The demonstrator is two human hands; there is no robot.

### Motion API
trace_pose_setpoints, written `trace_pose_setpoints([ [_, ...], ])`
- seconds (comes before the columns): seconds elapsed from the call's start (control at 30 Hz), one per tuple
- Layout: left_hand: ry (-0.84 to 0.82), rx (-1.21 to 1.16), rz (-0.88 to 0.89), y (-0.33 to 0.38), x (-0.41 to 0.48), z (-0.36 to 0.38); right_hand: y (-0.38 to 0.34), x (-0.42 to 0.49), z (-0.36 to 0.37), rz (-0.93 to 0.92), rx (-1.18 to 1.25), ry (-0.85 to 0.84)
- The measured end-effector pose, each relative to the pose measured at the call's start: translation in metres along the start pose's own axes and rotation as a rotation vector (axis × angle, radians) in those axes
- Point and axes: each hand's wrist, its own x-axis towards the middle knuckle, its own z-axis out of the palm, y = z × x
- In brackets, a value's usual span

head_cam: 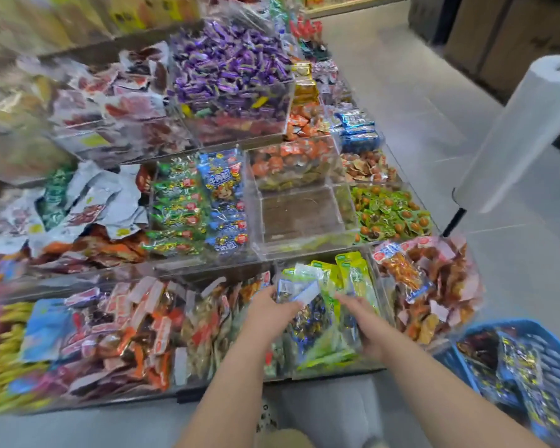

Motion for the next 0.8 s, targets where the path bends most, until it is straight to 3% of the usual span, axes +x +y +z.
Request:
trace_pose_setpoints([
  [0.17,0.026,-0.146,-0.031,-0.022,0.03,-0.096,-0.03,0.026,0.07,-0.053,0.262,0.018],
  [0.3,0.069,-0.246,0.015,-0.028,0.059,-0.165,-0.053,0.039,0.132,-0.047,0.501,-0.207],
  [0.5,0.069,-0.372,0.089,-0.027,0.102,-0.228,-0.08,0.053,0.192,-0.138,0.563,-0.322],
  [0.67,0.127,-0.458,0.106,-0.025,0.129,-0.255,-0.111,0.06,0.207,-0.44,0.454,-0.014],
  [0.8,0.202,-0.529,0.098,-0.022,0.148,-0.276,-0.146,0.067,0.209,-0.67,-0.083,0.308],
])
